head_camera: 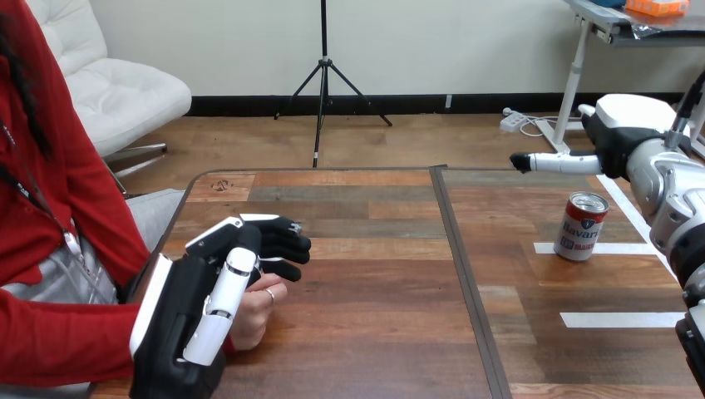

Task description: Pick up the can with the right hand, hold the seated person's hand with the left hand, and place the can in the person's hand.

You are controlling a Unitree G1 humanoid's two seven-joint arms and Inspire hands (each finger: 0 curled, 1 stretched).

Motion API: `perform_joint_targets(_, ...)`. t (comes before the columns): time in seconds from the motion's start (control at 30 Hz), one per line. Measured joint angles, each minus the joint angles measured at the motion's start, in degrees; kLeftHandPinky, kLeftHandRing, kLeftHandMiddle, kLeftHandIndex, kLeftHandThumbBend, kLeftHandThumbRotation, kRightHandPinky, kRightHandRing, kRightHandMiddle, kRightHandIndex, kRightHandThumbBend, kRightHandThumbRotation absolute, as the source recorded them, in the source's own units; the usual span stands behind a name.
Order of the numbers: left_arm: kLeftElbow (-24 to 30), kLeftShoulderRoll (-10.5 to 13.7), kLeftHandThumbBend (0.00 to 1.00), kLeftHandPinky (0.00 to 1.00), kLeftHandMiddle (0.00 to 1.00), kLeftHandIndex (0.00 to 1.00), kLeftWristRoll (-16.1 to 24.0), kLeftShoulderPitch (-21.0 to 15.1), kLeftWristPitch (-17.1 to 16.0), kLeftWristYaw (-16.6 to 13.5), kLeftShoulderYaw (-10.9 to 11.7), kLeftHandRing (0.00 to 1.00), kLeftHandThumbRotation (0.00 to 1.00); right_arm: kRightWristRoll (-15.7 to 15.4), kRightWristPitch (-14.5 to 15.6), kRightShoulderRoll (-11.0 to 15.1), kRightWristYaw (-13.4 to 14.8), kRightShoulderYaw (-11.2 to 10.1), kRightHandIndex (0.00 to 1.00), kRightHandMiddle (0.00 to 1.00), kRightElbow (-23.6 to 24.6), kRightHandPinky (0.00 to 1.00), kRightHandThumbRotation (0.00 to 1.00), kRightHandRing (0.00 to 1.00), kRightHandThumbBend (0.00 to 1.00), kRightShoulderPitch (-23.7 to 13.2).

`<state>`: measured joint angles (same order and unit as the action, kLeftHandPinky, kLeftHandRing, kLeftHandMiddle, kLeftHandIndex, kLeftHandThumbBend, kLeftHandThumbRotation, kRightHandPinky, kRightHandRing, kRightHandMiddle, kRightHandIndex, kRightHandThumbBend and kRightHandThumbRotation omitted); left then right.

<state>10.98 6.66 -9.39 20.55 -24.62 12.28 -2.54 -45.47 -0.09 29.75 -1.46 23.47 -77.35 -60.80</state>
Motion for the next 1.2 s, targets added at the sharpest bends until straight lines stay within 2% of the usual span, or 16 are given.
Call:
perform_joint_targets(0.57, 0.0, 0.0, 0.27, 0.51, 0.58, 0.55, 0.0, -0.1, -0.1, 0.0, 1.5, 0.58, 0.75, 1.1, 0.5, 0.0, -0.5, 0.5, 0.95, 0.95, -0.6, 0.93, 1.00, 0.95, 1.00, 1.8)
perform_joint_targets(1.2, 0.0, 0.0, 0.26, 0.51, 0.58, 0.54, -0.1, -0.1, -0.2, 0.1, 1.5, 0.58, 0.73, 5.3, 0.7, 0.0, -2.3, 0.1, 0.93, 0.92, -0.6, 0.84, 1.00, 0.91, 1.00, 5.7)
